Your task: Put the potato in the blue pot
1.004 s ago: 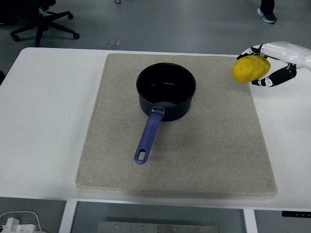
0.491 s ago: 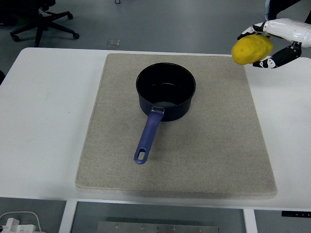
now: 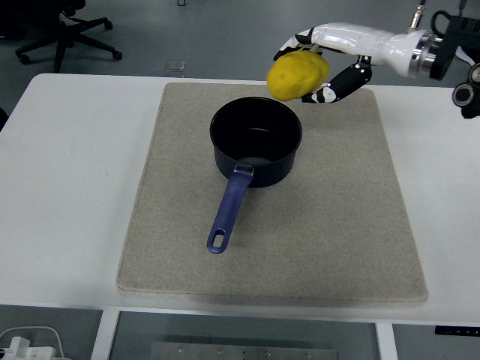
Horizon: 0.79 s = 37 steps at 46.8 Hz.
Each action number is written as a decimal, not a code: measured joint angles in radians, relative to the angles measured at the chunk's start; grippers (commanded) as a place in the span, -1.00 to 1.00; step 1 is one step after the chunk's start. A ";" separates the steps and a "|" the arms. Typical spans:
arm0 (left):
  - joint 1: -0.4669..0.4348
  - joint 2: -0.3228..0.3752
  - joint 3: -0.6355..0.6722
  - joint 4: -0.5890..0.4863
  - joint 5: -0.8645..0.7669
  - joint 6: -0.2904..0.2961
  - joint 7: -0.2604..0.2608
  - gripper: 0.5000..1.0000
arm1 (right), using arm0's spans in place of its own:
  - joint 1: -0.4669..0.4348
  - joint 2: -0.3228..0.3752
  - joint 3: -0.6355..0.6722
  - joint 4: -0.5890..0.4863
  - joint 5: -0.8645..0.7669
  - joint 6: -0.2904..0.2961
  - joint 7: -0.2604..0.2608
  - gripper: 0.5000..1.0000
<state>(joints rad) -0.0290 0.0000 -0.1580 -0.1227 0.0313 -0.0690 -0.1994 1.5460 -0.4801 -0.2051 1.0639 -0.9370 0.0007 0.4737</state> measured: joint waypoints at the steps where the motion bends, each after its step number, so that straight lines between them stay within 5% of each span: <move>1: 0.000 0.000 0.000 0.000 0.000 0.000 0.000 0.98 | 0.002 0.008 -0.001 -0.007 0.011 0.000 0.000 -1.00; 17: 0.000 0.000 0.000 0.000 0.000 0.000 0.000 0.98 | 0.008 0.182 -0.034 -0.115 0.028 0.001 -0.001 -1.00; 37: 0.000 0.000 0.000 0.000 0.000 0.000 0.000 0.98 | -0.031 0.194 -0.045 -0.162 0.028 0.002 -0.001 -1.00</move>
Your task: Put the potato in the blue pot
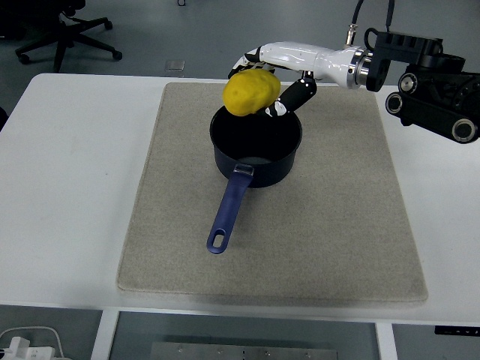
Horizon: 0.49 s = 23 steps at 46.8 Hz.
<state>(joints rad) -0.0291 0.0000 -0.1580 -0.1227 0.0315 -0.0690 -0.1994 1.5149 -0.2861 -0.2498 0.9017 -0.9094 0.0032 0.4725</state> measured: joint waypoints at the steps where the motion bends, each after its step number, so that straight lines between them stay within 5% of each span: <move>1: 0.000 0.000 0.000 0.000 0.000 0.000 0.000 0.98 | -0.005 0.000 0.000 -0.004 0.000 0.000 0.000 -1.00; 23: 0.000 0.000 0.000 0.000 0.000 0.000 0.000 0.98 | -0.112 0.081 -0.005 -0.128 -0.011 0.003 0.000 -1.00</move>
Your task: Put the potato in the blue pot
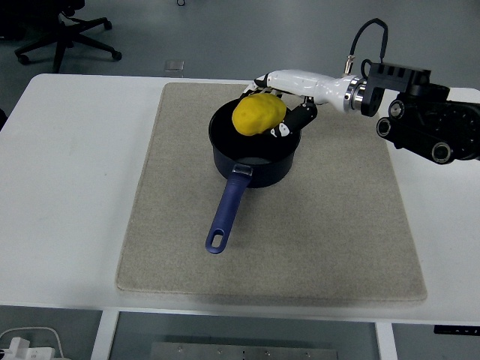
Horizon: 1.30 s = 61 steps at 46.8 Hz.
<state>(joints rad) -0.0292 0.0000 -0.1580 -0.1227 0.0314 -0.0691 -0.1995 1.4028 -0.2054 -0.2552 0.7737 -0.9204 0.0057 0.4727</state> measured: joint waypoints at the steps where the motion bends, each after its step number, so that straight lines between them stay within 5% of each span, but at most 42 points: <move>1: 0.000 0.000 0.000 0.000 0.000 0.000 0.000 0.98 | -0.005 0.004 0.000 -0.008 -0.002 0.000 0.000 -1.00; 14: 0.000 0.000 0.000 0.000 0.000 0.000 0.000 0.98 | -0.031 0.009 0.002 -0.035 -0.005 -0.001 0.000 -1.00; 21: 0.000 0.000 0.000 0.000 0.000 0.000 0.000 0.98 | -0.031 0.009 0.002 -0.035 0.003 -0.001 0.000 -0.10; 24: 0.000 0.000 0.000 0.000 0.000 0.000 0.000 0.98 | -0.031 0.009 0.002 -0.035 0.009 -0.001 -0.001 0.72; 61: 0.000 0.000 0.000 0.000 0.000 0.000 0.000 0.98 | -0.026 0.004 0.017 -0.034 0.012 -0.002 0.000 0.74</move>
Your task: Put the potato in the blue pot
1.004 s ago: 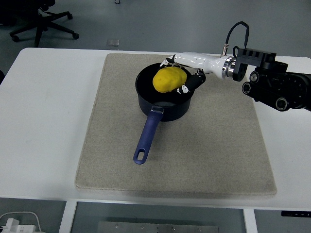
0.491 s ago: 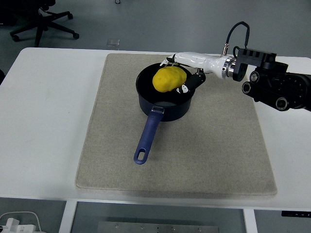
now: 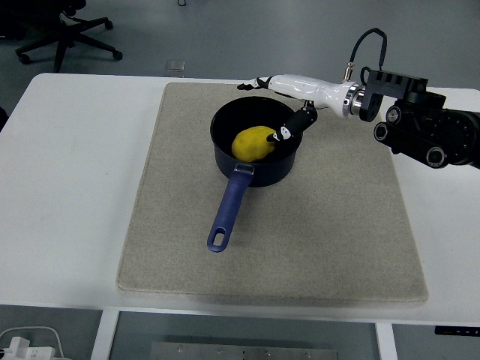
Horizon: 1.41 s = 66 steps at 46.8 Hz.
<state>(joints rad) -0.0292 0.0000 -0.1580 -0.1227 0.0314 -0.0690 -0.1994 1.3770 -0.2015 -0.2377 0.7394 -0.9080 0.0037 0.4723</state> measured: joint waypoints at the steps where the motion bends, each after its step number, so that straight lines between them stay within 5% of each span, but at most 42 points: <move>1: 0.000 0.000 0.000 0.000 0.000 0.000 0.000 0.98 | 0.000 -0.001 0.000 0.000 0.000 0.000 0.000 0.74; 17: 0.000 0.000 0.000 0.000 0.000 0.000 0.000 0.98 | 0.005 -0.026 0.023 0.000 0.188 -0.008 0.000 0.74; 33: 0.000 0.000 0.000 0.000 0.001 0.000 0.000 0.98 | -0.009 -0.146 0.178 0.000 0.534 0.004 -0.002 0.74; 42: 0.000 0.000 0.000 0.000 0.000 0.000 0.000 0.98 | -0.113 -0.226 0.345 -0.001 0.818 0.083 -0.006 0.74; 66: 0.000 0.000 0.000 0.000 0.000 0.000 0.000 0.98 | -0.341 -0.233 0.561 0.014 1.284 0.091 -0.181 0.74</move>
<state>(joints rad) -0.0291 0.0000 -0.1580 -0.1227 0.0316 -0.0690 -0.1994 1.0364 -0.4341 0.3235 0.7532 0.3765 0.0944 0.2914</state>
